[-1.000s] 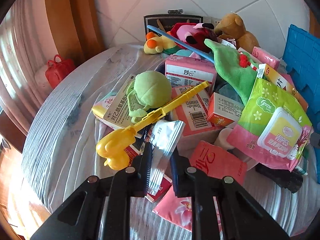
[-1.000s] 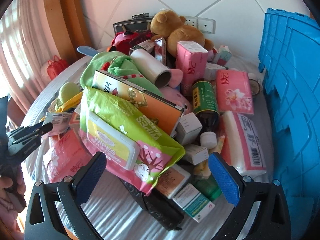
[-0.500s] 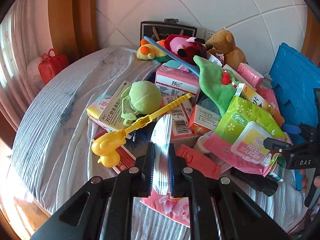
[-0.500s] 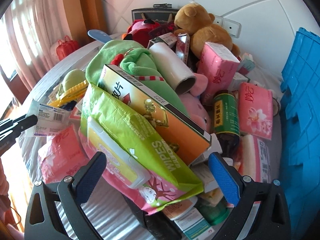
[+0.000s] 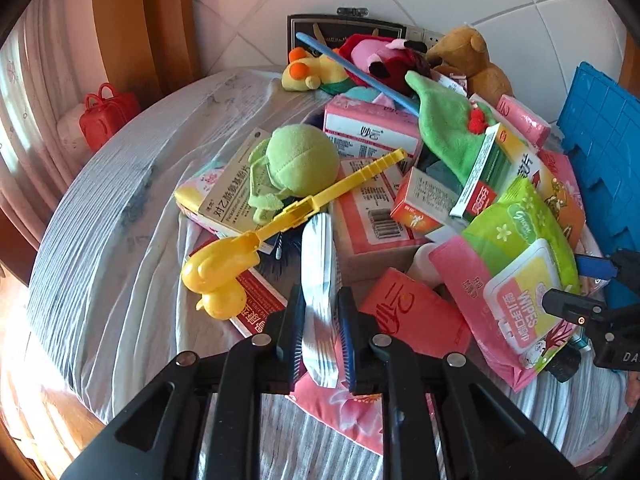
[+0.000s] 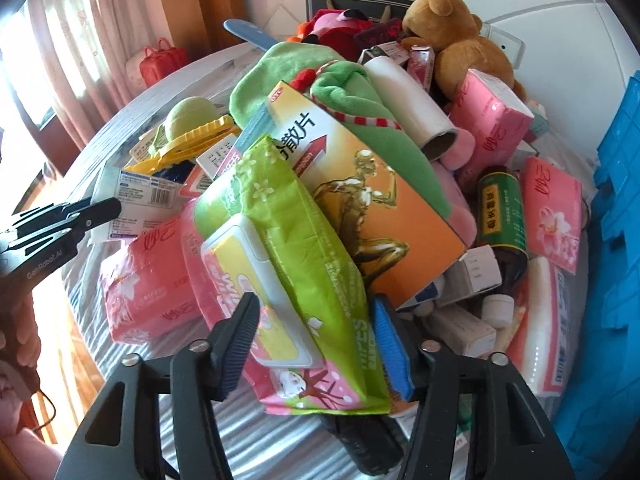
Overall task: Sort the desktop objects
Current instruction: 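Grasp a white packet with the left gripper while the right gripper grasps the green wet-wipe pack, then carry the white packet and the green wet-wipe pack over the blue crate with both grippers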
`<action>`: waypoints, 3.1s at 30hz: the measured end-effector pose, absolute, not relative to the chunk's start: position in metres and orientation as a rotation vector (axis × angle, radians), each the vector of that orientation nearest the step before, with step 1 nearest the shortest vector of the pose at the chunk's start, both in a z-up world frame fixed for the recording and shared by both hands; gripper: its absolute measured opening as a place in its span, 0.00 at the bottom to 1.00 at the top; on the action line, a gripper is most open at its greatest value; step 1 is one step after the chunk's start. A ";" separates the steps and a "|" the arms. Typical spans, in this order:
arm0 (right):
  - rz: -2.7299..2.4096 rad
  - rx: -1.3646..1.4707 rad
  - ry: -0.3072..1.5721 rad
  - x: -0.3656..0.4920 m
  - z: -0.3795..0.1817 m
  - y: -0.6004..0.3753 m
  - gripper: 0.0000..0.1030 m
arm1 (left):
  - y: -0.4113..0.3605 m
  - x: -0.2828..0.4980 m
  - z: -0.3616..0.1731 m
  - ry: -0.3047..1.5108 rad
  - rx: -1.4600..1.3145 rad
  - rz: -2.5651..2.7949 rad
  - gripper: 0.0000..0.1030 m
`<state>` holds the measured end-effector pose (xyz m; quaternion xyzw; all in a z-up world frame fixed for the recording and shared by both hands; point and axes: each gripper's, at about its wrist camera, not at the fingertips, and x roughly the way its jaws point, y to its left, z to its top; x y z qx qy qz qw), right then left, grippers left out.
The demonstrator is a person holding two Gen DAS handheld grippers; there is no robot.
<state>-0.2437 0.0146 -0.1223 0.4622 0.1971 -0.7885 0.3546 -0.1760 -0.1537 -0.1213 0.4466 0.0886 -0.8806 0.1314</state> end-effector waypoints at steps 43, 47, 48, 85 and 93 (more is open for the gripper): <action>-2.533 0.596 0.416 -0.211 0.102 0.094 0.06 | -0.005 -0.191 0.081 0.062 0.713 -3.084 0.15; -2.670 0.502 0.359 -0.209 0.144 0.141 0.06 | 0.043 -0.201 0.113 0.029 0.636 -3.196 0.15; -2.701 0.481 0.348 -0.208 0.154 0.153 0.06 | 0.058 -0.204 0.121 0.021 0.626 -3.222 0.15; -3.103 1.005 0.513 -0.266 0.090 0.481 0.07 | 0.393 -0.245 0.095 -0.280 1.454 -3.174 0.17; -3.089 1.002 0.484 -0.268 0.088 0.487 0.08 | 0.387 -0.237 0.100 -0.285 1.334 -3.211 0.64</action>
